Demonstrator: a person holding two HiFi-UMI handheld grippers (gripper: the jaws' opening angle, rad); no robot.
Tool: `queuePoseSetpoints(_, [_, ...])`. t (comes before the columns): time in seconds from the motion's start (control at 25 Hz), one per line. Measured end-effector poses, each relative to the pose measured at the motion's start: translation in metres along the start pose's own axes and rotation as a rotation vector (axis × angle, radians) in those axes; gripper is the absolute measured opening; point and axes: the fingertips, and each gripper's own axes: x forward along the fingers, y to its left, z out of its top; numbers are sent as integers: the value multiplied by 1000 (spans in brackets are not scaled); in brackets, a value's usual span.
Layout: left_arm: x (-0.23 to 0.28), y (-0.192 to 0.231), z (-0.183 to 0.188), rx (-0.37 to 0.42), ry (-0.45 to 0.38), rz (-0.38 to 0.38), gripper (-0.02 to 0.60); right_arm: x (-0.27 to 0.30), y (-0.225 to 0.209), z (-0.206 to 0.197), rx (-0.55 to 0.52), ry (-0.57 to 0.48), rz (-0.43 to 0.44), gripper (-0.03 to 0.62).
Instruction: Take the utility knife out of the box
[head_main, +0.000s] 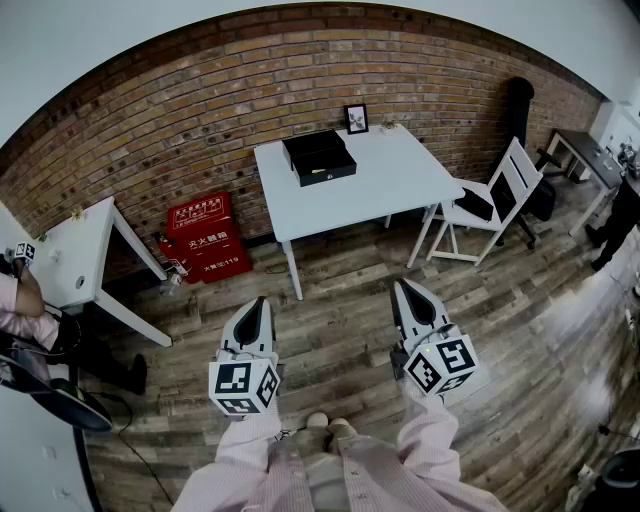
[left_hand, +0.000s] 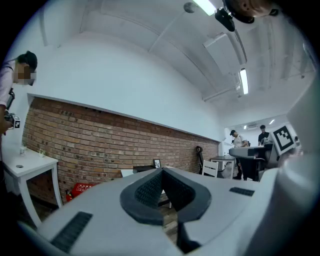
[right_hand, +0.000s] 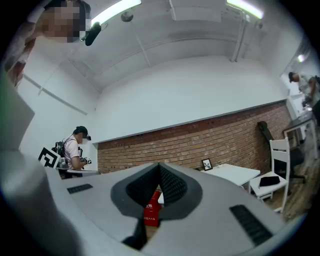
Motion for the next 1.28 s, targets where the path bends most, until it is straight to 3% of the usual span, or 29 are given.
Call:
queuePoseSetpoints(0.76, [14, -17, -12, -5, 24, 31, -8, -6, -40, -21, 25, 26, -17, 6])
queuePoseSetpoints(0.88, [19, -17, -12, -7, 25, 39, -8, -1, -46, -23, 43, 28, -21, 78])
queuePoseSetpoints(1.28, [44, -10, -20, -26, 41, 52, -8, 21, -62, -33, 71, 44, -12, 145])
